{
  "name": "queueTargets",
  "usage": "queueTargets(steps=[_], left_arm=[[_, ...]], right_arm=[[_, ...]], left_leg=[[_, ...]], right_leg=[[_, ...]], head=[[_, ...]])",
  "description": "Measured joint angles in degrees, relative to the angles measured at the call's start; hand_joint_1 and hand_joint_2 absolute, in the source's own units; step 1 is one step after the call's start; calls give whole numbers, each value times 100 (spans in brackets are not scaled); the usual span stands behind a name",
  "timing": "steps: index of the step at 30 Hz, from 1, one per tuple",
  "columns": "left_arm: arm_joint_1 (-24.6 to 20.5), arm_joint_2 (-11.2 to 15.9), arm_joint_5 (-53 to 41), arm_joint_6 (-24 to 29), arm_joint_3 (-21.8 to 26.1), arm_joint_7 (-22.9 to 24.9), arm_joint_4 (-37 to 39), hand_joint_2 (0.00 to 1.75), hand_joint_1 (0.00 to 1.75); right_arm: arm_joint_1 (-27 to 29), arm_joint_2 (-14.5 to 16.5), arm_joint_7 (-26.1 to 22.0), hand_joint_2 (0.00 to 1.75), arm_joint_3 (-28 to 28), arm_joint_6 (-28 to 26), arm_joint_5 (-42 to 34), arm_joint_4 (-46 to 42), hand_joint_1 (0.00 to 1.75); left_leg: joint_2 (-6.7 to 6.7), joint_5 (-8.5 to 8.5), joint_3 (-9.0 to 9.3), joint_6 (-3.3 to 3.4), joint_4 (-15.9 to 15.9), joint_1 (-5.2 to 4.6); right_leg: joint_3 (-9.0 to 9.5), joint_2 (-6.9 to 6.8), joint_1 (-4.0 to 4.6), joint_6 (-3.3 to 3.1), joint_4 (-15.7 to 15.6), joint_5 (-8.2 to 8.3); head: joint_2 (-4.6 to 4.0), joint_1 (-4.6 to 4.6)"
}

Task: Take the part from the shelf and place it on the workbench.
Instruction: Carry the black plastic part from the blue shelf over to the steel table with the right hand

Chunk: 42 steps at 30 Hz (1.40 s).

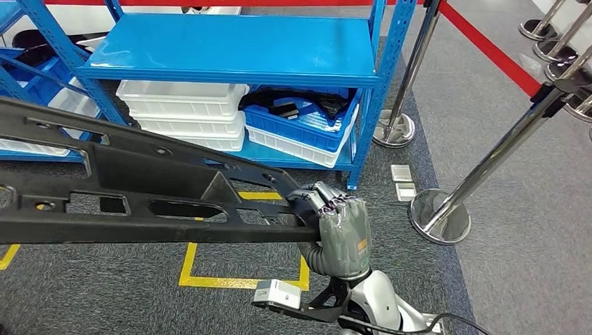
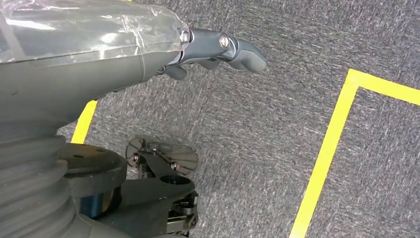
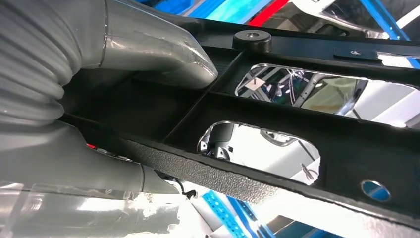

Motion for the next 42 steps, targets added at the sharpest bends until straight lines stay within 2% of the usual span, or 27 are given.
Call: queueTargets(steps=[1, 3, 5, 7, 9, 10, 11, 12, 14, 16, 18, 20, 21, 22, 24, 25, 26, 27, 28, 30, 32, 34, 36, 37, 40, 41, 42], left_arm=[[-1, 0, 0, 1, 0, -1, -1, 175, 0], [-3, 1, 1, 2, 0, -4, -1, 175, 0], [-3, 2, 2, 5, 0, -6, -1, 175, 0], [-5, 2, 2, 8, 0, -8, -1, 175, 0], [-1, 2, 2, 9, 0, -9, -1, 175, 0], [3, 2, 2, 9, 0, -8, -1, 175, 0], [5, 2, 2, 10, 0, -8, -1, 175, 0], [6, 2, 2, 11, 0, -8, -1, 175, 0], [3, 2, 1, 13, 0, -9, -1, 175, 0], [1, 2, -1, 16, 0, -10, -1, 175, 0], [6, 2, 0, 21, 0, -10, -1, 175, 0], [7, 1, 2, 28, 0, -11, -1, 175, 0], [5, 0, 2, 31, 0, -13, -1, 175, 0], [2, 0, 1, 32, 0, -14, -1, 175, 0], [3, 0, 0, 33, 0, -17, -1, 175, 0], [5, 0, 0, 33, 0, -17, -1, 175, 0], [7, 0, 0, 33, 0, -17, -1, 175, 0], [7, -1, 0, 33, 0, -17, -1, 175, 0], [5, -1, 0, 33, 0, -17, -1, 175, 0], [0, -2, 0, 33, 0, -16, -1, 175, 0], [-3, -2, 0, 33, 0, -14, -1, 175, 0], [-6, -2, 0, 32, 0, -10, -1, 175, 0], [-11, -1, 0, 32, 0, -8, -1, 175, 0], [-15, 0, 0, 33, 0, -8, -1, 175, 0], [-14, 0, 0, 32, 0, -8, -1, 175, 0], [-10, 0, 1, 32, 0, -8, -1, 175, 0], [-8, 0, 1, 32, 0, -7, -1, 175, 0]], right_arm=[[-2, -3, -1, 175, 1, 0, -1, 1, 175], [-3, -11, 1, 175, 1, 0, -5, 1, 175], [-14, -16, 5, 175, 2, 0, -11, 1, 175], [-27, -16, 11, 175, 2, 0, -13, 1, 175], [-31, -17, 27, 175, 2, 0, -13, 2, 175], [-31, -18, 42, 175, 2, 0, -13, 2, 175], [-33, -19, 58, 175, 2, 0, -11, 2, 175], [-36, -20, 74, 175, 2, 0, -9, 2, 175], [-47, -21, 100, 175, 2, 0, -6, 2, 175], [-55, -22, 114, 175, 2, 0, -5, 1, 175], [-56, -25, 123, 175, 3, 0, -4, 0, 175], [-56, -30, 127, 175, 5, 0, -4, 1, 175], [-58, -33, 127, 175, 6, -1, -3, 0, 175], [-61, -35, 128, 175, 8, -1, -2, 0, 175], [-60, -44, 131, 175, 13, -1, 0, 1, 175], [-55, -52, 135, 175, 15, 0, 0, 1, 175], [-49, -60, 140, 175, 16, 0, 0, 2, 175], [-46, -67, 143, 175, 17, 0, 0, 1, 175], [-45, -72, 145, 175, 17, 0, 0, 0, 175], [-46, -77, 150, 175, 19, 0, 2, 0, 175], [-42, -82, 163, 175, 22, 0, 8, 0, 175], [-37, -91, 175, 175, 23, 0, 13, -1, 175], [-38, -96, 179, 175, 23, 0, 13, -1, 175], [-40, -97, 180, 175, 23, 0, 13, -1, 175], [-38, -102, 180, 175, 23, 0, 13, -1, 175], [-38, -104, 179, 175, 23, 0, 12, -1, 175], [-37, -106, 178, 175, 23, 0, 11, -1, 175]], left_leg=[[-5, -5, -26, -32, 31, -12], [-14, 8, -55, -80, 47, -16], [-16, -74, -81, -139, 142, -4], [-15, -385, -263, -203, 616, 7], [-14, -737, -581, -239, 1359, 14], [-14, -800, -679, -240, 1595, 15], [-14, -756, -682, -229, 1629, 14], [-14, -615, -581, -207, 1445, 11], [-6, -242, -191, -139, 661, -1], [8, -56, 56, -80, 80, -41], [7, -45, 64, -52, -32, -79], [2, 2, 82, -7, -104, -45], [1, 36, 100, 27, -156, -26], [2, 68, 114, 57, -202, -7], [-3, 91, 101, 89, -216, -10], [-9, 92, 83, 92, -202, -13], [-18, 90, 67, 93, -184, -14], [-32, 87, 56, 91, -164, -14], [-49, 80, 51, 84, -143, -12], [-81, 49, 29, 43, -78, -19], [-106, 33, -15, -11, -19, -37], [-118, 39, -39, -58, -4, -39], [-106, -61, -73, -121, 119, -29], [-96, -195, -147, -156, 316, -23], [-79, -703, -596, -231, 1354, 7], [-79, -747, -685, -236, 1560, 11], [-78, -674, -668, -228, 1540, 13]], right_leg=[[43, 9, 6, -22, -125, 14], [22, 19, 16, -92, -136, 17], [14, 4, 6, -152, -154, 46], [1, -23, -5, -200, -168, 68], [-22, -49, 6, -220, -166, 77], [-29, -60, 12, -225, -165, 80], [-31, -69, 17, -228, -164, 82], [-27, -73, 20, -229, -164, 83], [-10, -77, 23, -225, -169, 82], [-18, -82, 26, -196, -173, 94], [-33, -97, 22, -148, -192, 121], [-28, -102, 21, -97, -194, 112], [-57, -87, 26, -74, -108, 37], [-136, -67, 30, -56, 87, -101], [-434, -32, 32, -32, 770, -476], [-574, -28, 31, -22, 1084, -593], [-645, -27, 31, -14, 1253, -613], [-606, -27, 29, -12, 1192, -516], [-470, -26, 25, -14, 929, -341], [-111, 10, 19, -31, 185, -29], [36, 43, 25, -72, -175, 54], [21, 33, 34, -132, -188, 62], [21, 5, 22, -190, -207, 85], [21, -16, 9, -216, -218, 96], [10, -77, 14, -247, -217, 97], [9, -94, 17, -248, -216, 96], [13, -107, 18, -248, -216, 95]], head=[[0, -4], [0, -20], [0, -43], [0, -86], [0, -117], [0, -120], [0, -121], [0, -122], [0, -125], [0, -127], [0, -130], [0, -129], [0, -116], [0, -99], [0, -52], [0, -40], [0, -31], [0, -24], [0, -16], [0, 3], [0, 2], [0, -13], [0, -36], [0, -56], [0, -102], [0, -104], [0, -108]])
